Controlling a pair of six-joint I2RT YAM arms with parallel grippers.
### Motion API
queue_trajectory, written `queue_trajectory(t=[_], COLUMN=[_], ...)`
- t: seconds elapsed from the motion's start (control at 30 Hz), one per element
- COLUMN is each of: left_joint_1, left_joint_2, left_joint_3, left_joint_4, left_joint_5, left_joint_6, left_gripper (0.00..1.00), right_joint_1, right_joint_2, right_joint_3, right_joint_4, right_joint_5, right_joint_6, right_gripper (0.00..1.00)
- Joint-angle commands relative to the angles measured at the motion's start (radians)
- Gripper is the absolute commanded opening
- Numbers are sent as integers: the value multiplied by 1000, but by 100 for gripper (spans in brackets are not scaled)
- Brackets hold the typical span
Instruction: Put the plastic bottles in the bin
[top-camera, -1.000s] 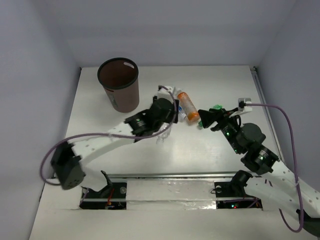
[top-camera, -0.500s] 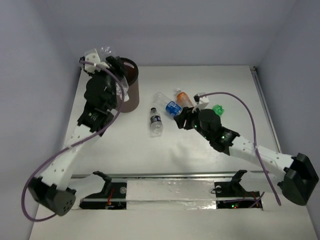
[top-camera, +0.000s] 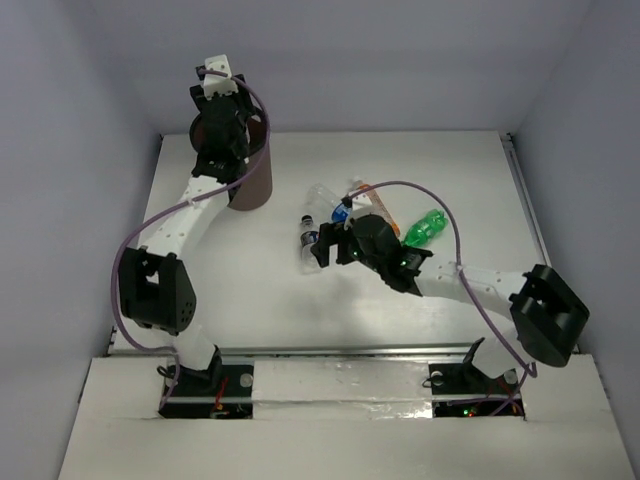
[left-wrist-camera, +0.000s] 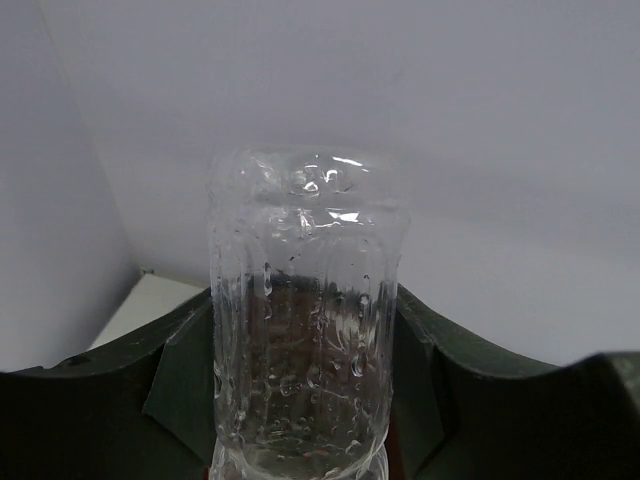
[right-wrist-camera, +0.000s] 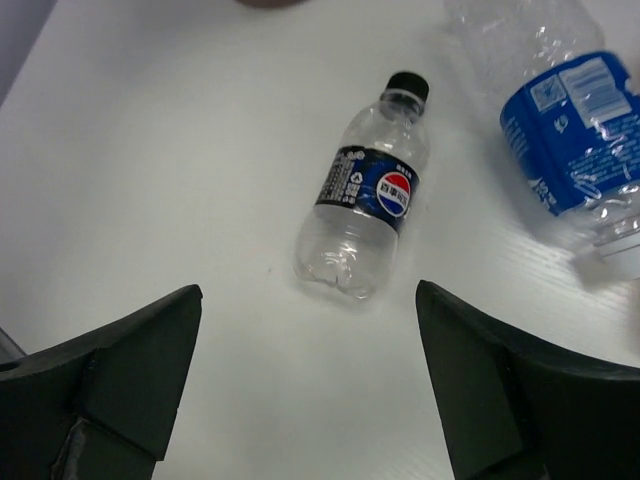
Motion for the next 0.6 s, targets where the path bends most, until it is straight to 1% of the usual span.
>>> queue_trajectory(t=[0.0,0.1,0.2,0.27,0.37,0.43,0.5,0.57], left_joint_1=[13,22,22,22,31,31,40,50], left_joint_2=[21,55,47,14,-34,-51,-36,18], left_joint_3=[83,88,74,65,80,103,133,184], left_joint_4=[140,171,195,192,169,177,191,183], left_joint_5=[8,4,22,39,67,74,61,57], left_joint_6=[79,102,87,51,18,25,65,82], left_gripper=[44,44,42,42,41,41,41,44], right_joint_1=[5,14,14,14,14,14,14,14], right_joint_2=[62,156,219,216,153,110,110,143], right_joint_3=[63,138,204,221,193,187,208,234], right_joint_4=[-2,-33,-57,-70,-70,-71,-86,-103], right_joint_5=[4,7,29,18,39,61,69,87], right_joint_6=[0,-4,-7,-9,-6,-7,-9,-17], right_gripper=[94,95,95,95,95,95,95,95])
